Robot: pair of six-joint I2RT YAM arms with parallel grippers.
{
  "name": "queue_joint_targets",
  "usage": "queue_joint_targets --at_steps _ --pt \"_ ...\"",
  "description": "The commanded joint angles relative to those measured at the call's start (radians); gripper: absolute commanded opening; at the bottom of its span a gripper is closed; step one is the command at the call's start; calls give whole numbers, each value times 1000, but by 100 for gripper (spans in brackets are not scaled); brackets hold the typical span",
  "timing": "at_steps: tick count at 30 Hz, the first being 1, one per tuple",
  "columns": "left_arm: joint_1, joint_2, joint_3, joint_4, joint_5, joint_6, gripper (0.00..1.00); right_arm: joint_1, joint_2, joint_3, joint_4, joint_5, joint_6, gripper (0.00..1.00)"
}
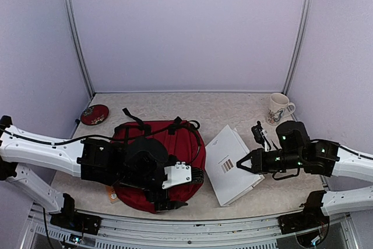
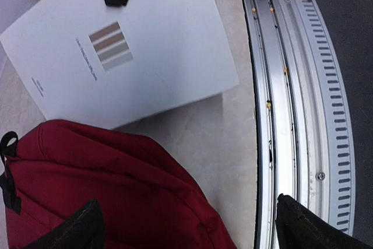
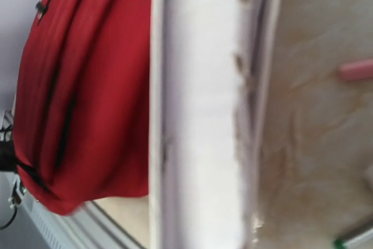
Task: Pack the student bag
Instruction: Pick up the student bag from the center of the board.
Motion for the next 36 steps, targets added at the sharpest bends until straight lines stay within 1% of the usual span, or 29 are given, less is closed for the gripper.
queue_joint_targets --at_steps 1,5,7,11,13,14,16,18,19,20,22,26,31,33,36 --pt "-44 49 -5 -290 -128 -70 99 -42 -20 50 -57 8 -75 10" --pt "-81 133 12 -356 -188 -93 99 -57 25 98 -88 5 -122 11" --pt "-103 162 16 -380 -245 -97 99 -59 49 127 -99 3 -147 11" --pt "-98 221 10 -415 -463 -110 99 -62 82 165 -110 -1 -189 13" --pt "-88 242 29 -429 -531 -124 97 -62 92 182 -114 -6 -206 12" --pt "-88 247 48 -437 -531 -128 91 -63 95 190 -121 -9 -212 12" --pt "-93 242 80 -436 -510 -130 66 -63 96 210 -142 -7 -230 12" --pt "-97 227 90 -422 -506 -124 32 -63 90 230 -165 -1 -250 11" --pt "-96 218 96 -418 -512 -122 19 -63 87 241 -177 2 -262 11" --pt "-93 209 106 -421 -518 -125 9 -63 84 251 -189 4 -276 11" --pt "-80 188 152 -439 -514 -133 1 -63 85 288 -228 16 -310 11" --pt "-16 125 251 -430 -485 -141 0 -63 90 375 -314 70 -408 10" --pt "186 85 379 -359 -390 -116 0 -61 77 463 -317 133 -583 8" --pt "244 88 440 -340 -332 -97 0 -62 82 494 -321 155 -649 8" --pt "292 99 520 -317 -210 -60 0 -62 95 530 -342 177 -734 8"
